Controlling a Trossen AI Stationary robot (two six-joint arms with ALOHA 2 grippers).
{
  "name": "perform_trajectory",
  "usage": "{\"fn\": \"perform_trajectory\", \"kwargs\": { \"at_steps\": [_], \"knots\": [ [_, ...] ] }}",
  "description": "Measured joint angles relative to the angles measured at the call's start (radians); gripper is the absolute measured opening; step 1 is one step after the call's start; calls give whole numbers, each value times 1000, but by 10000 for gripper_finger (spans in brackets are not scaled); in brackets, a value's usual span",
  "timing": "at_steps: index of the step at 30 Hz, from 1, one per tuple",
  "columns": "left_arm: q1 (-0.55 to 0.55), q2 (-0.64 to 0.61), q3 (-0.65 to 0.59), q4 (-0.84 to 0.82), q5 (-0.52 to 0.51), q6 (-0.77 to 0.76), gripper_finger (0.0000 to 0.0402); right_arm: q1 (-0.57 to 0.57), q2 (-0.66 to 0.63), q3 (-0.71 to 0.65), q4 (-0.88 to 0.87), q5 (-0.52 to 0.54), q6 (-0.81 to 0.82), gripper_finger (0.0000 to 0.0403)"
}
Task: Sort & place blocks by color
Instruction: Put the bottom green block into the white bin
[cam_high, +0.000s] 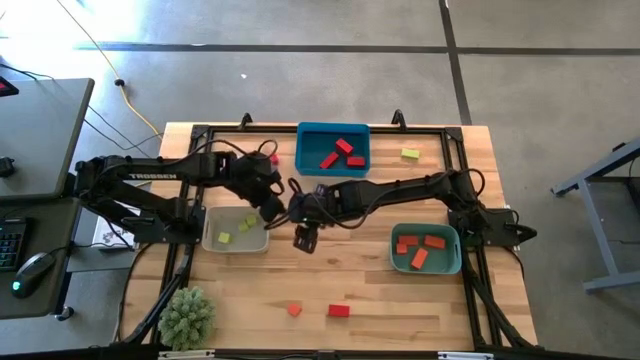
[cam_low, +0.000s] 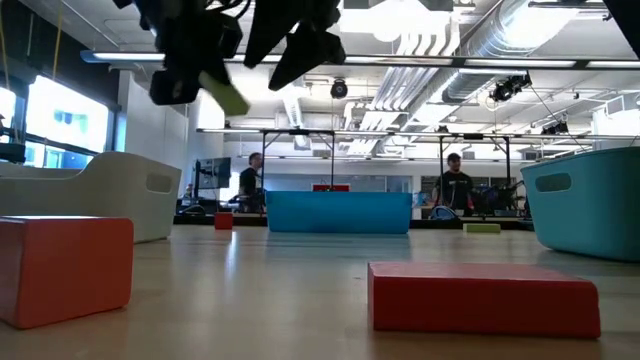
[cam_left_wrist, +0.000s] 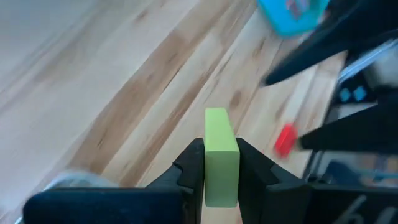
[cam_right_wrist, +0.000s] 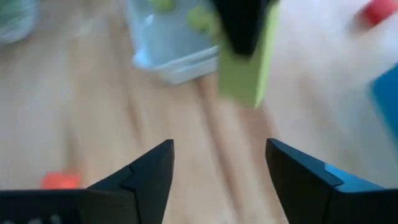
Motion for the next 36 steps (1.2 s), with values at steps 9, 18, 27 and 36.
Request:
{"fn": "perform_trajectory", "kwargs": {
  "at_steps": [9,18,27,36],
  "knots": [
    [-92,-2,0,-242,-18,120,42,39,0,0,-76,-216,51,246],
    [-183,-2,0,-411,-138,152,42,114,0,-2,-97,-219,107,247],
    [-208,-3,-41,-457,-187,163,46,201,23,-2,-103,-186,178,248],
    [-208,-2,-125,-446,-190,102,50,290,99,-4,-105,-185,164,248]
  ]
}}
